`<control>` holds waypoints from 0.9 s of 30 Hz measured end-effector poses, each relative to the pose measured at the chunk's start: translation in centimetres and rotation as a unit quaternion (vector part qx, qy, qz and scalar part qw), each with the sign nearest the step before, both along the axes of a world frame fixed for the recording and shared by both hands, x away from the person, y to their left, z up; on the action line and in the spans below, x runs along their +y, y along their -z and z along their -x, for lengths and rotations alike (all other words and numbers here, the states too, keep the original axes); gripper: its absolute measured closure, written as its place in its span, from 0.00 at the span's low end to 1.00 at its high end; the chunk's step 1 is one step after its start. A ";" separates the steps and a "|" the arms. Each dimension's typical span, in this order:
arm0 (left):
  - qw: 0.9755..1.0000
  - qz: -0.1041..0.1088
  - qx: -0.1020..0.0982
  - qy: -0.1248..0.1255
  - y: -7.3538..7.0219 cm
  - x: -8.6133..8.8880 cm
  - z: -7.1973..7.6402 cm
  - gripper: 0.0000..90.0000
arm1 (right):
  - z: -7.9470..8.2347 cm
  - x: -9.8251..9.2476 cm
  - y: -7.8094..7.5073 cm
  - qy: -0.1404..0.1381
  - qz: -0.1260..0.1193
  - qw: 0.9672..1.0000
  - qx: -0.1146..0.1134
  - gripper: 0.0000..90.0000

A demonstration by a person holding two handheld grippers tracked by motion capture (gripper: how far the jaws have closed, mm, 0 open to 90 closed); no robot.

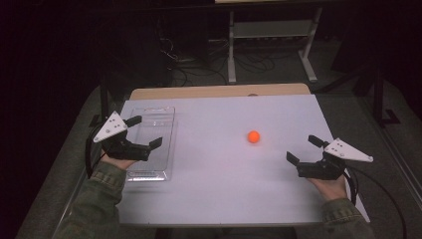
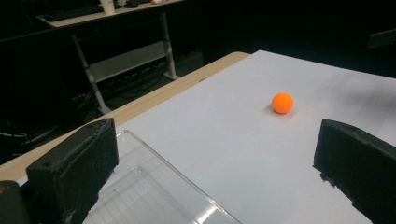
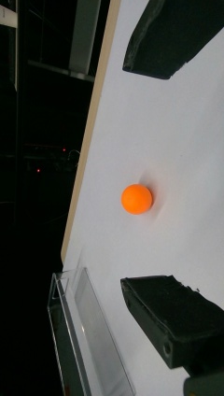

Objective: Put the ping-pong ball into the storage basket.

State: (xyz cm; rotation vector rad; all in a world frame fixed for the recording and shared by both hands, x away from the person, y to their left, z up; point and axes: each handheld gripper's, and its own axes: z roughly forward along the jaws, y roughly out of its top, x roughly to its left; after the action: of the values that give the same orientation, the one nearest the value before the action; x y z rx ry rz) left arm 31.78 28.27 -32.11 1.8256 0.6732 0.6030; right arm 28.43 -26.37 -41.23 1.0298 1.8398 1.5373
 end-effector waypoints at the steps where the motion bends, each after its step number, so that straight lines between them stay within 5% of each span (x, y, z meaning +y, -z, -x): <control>1: 1.000 0.000 0.000 0.002 -0.1 -0.1 -0.1 0.00 | 0.0 0.0 0.0 0.000 0.000 1.000 0.000 0.00; 22: 0.999 -0.019 0.018 0.026 -1.1 -2.5 -2.1 0.00 | 0.0 0.0 0.0 -0.007 0.001 1.000 0.003 0.00; 27: 0.998 -0.039 0.024 0.035 -1.1 -3.4 -2.6 0.00 | 0.0 -0.1 0.0 -0.008 0.001 1.000 0.002 0.00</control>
State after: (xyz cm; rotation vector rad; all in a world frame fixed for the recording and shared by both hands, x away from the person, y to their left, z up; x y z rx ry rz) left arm 34.41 24.88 -31.06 1.9330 0.6228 0.5485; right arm 28.42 -26.42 -41.25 1.0186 1.8565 1.5436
